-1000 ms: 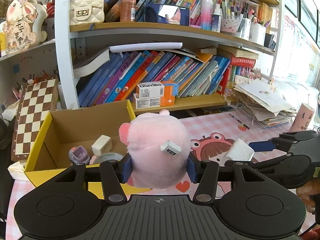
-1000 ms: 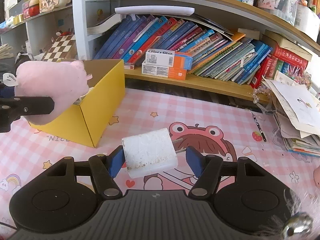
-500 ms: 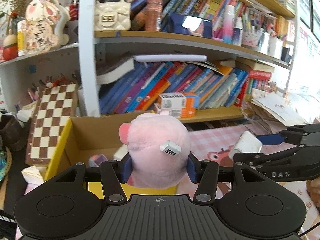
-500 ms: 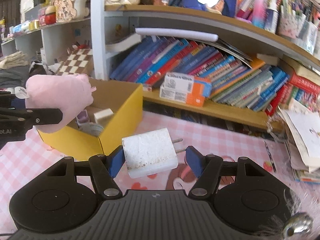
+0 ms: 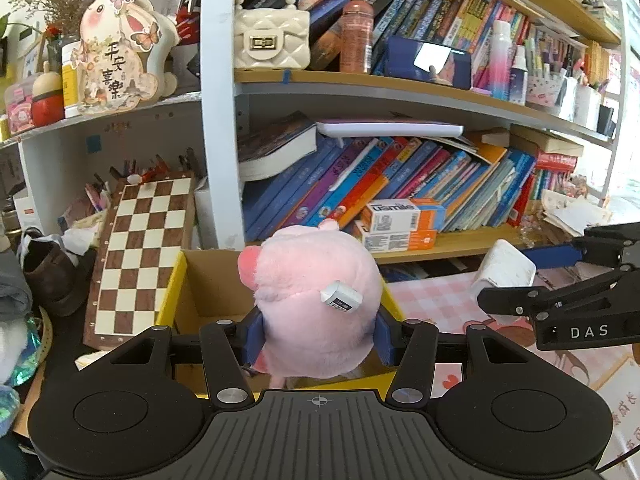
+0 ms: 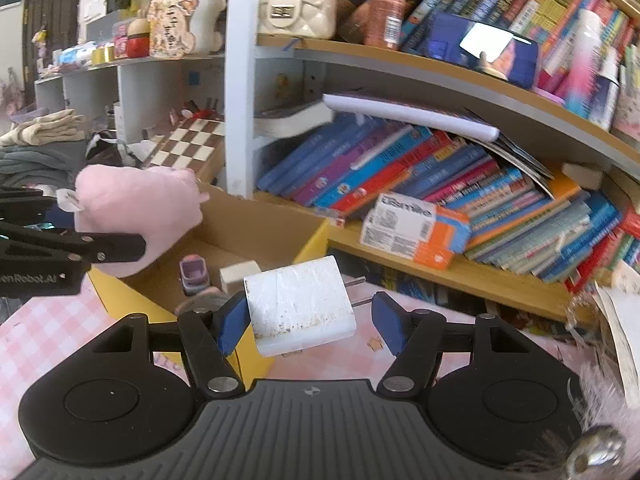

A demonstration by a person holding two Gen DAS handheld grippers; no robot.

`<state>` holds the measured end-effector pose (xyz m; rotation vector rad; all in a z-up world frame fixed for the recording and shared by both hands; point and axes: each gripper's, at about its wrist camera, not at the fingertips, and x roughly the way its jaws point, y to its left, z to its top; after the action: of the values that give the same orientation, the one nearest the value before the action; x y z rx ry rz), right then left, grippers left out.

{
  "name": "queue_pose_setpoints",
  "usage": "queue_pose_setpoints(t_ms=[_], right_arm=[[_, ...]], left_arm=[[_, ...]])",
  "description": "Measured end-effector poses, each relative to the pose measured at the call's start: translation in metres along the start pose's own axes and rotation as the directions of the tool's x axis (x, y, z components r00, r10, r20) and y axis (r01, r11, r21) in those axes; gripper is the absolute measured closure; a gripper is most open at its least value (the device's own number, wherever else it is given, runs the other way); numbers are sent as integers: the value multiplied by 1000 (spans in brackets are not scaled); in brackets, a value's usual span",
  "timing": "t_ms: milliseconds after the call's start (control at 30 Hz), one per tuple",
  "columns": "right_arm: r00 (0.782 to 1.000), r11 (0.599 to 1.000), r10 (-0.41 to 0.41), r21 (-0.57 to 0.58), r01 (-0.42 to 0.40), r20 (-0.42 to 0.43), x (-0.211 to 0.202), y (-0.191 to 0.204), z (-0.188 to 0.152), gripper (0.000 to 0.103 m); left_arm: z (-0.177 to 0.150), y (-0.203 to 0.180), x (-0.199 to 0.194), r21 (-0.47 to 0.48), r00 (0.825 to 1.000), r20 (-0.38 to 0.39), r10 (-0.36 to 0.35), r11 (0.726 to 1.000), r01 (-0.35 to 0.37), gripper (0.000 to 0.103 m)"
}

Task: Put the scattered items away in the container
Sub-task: 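Bring the held plush pig and charger over the open yellow box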

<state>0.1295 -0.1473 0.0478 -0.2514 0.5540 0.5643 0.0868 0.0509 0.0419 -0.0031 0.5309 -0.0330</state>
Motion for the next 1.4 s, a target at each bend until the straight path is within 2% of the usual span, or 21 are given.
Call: queue_pose_setpoints(t_ms=[467, 1033, 1400], right_arm=[[996, 994, 87, -62, -85, 17, 35, 21, 27, 39], [987, 975, 157, -157, -159, -23, 93, 38, 40, 39], [982, 965, 179, -185, -188, -64, 125, 36, 41, 39]], left_arm=[[6, 14, 23, 7, 999, -34, 24, 1000, -24, 51], [17, 39, 76, 26, 991, -113, 71, 997, -68, 51], [21, 45, 106, 61, 984, -155, 88, 995, -80, 51]])
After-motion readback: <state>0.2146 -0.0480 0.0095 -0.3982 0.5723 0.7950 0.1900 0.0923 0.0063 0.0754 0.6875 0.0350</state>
